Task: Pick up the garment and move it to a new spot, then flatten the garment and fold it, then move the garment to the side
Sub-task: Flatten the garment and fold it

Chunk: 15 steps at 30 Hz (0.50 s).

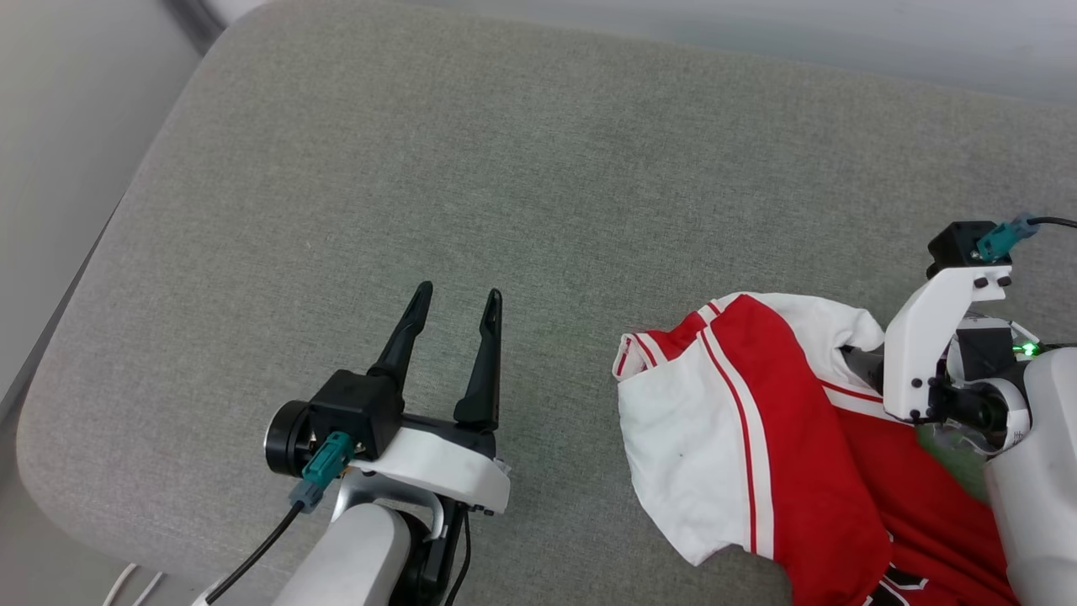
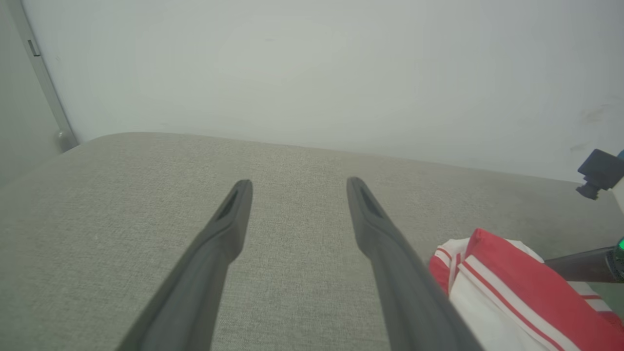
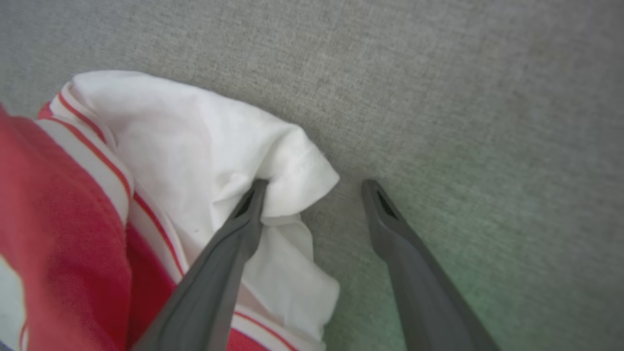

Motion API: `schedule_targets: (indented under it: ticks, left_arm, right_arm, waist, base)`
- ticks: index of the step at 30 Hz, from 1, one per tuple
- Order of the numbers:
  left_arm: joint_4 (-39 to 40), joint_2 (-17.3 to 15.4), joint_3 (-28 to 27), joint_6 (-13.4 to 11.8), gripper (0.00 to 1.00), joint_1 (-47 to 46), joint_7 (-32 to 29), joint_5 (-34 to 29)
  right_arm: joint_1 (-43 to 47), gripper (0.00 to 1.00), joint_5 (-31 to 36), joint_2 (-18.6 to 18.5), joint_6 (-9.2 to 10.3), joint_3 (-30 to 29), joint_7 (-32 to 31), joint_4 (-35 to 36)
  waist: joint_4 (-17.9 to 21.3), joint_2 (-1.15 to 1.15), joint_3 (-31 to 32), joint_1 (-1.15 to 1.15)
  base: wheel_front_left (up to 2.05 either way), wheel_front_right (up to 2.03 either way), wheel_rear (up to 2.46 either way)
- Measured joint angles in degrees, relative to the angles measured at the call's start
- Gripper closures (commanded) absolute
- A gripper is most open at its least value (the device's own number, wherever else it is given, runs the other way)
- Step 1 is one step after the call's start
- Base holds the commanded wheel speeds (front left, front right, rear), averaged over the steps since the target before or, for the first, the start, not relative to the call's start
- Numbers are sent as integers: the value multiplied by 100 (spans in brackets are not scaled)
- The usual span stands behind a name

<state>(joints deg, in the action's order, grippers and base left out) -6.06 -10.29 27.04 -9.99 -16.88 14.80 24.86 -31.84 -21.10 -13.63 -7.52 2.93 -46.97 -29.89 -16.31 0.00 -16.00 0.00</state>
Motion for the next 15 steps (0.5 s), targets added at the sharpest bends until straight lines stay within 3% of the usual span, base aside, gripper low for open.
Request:
schedule_targets:
  ticks: [1,2,3,9,15]
  left_arm:
    - [-18,7,-15,11,0,-4,1,-4]
    - [-33,12,-30,18,0,-3,2,-12]
    - [-51,16,-51,18,0,-3,3,-18]
    - [-120,14,-166,42,0,22,10,-43]
    - [-152,-20,-211,63,0,146,12,-56]
  right_arm:
    - [-30,13,-11,-2,1,14,-15,-49]
    - [-59,76,-37,-4,1,48,-27,-82]
    - [-86,100,-44,-14,2,107,-30,-112]
    - [-122,100,-104,-65,0,355,460,67]
    - [-4,100,-64,-315,1,35,803,979]
  waist:
    - [-22,0,-20,0]
    - [-30,0,-27,0]
    - [-22,0,-24,0]
    - [192,0,93,0]
    - [540,0,316,0]
  base:
    - [0,0,0]
    - [0,0,0]
    - [0,0,0]
    - [0,0,0]
    - [0,0,0]
